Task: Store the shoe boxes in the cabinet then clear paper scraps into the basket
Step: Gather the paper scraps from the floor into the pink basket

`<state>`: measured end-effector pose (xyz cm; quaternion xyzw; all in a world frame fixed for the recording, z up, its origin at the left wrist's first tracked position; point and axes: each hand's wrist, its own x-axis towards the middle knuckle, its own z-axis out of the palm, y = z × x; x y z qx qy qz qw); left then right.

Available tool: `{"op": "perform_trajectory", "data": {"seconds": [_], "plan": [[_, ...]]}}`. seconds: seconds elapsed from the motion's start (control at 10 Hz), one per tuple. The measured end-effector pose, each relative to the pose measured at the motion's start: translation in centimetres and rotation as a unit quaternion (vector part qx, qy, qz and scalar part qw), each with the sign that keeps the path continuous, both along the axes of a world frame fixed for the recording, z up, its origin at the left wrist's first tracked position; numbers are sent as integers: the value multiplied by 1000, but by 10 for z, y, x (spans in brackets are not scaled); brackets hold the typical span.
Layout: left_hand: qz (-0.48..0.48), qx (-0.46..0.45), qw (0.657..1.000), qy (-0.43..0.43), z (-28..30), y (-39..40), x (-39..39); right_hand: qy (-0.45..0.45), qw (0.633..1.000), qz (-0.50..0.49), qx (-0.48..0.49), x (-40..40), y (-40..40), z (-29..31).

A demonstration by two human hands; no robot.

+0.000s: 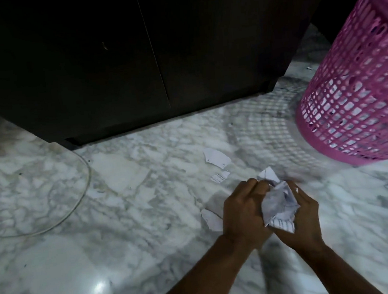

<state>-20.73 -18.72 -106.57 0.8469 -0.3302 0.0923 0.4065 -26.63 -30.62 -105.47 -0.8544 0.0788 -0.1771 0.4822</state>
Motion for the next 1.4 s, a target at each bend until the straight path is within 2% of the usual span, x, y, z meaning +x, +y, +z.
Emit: {"op": "perform_trajectory", "data": {"seconds": [0.1,0.2,0.3,0.4,0.5,0.6,0.7,0.8,1.0,1.1,1.2,1.3,1.4], "plan": [[5,0,998,61,4,7,4,-17,1000,-3,-4,6,5,0],[33,-31,993,105,16,20,32,0,998,-22,-52,44,15,-2],[67,1,984,164,18,31,72,21,992,6,-122,89,26,-2],[81,70,970,218,0,41,101,80,983,8,-163,110,29,-10],[63,97,977,182,-9,48,99,108,978,8,-177,106,29,-22],[38,96,990,97,-11,51,83,109,971,15,-212,97,30,-30],[30,73,986,149,-16,55,83,105,971,13,-216,93,30,-33],[17,99,990,101,-15,56,84,102,968,24,-230,91,30,-34],[32,62,989,131,-2,54,82,113,966,8,-231,91,30,-33],[28,66,986,149,-1,57,88,119,969,51,-212,93,30,-28],[28,79,990,109,8,62,90,138,965,76,-211,106,36,-25],[36,91,989,112,11,72,92,149,953,113,-240,117,47,-26],[46,92,988,118,14,77,97,122,970,89,-191,120,59,-17]]}}
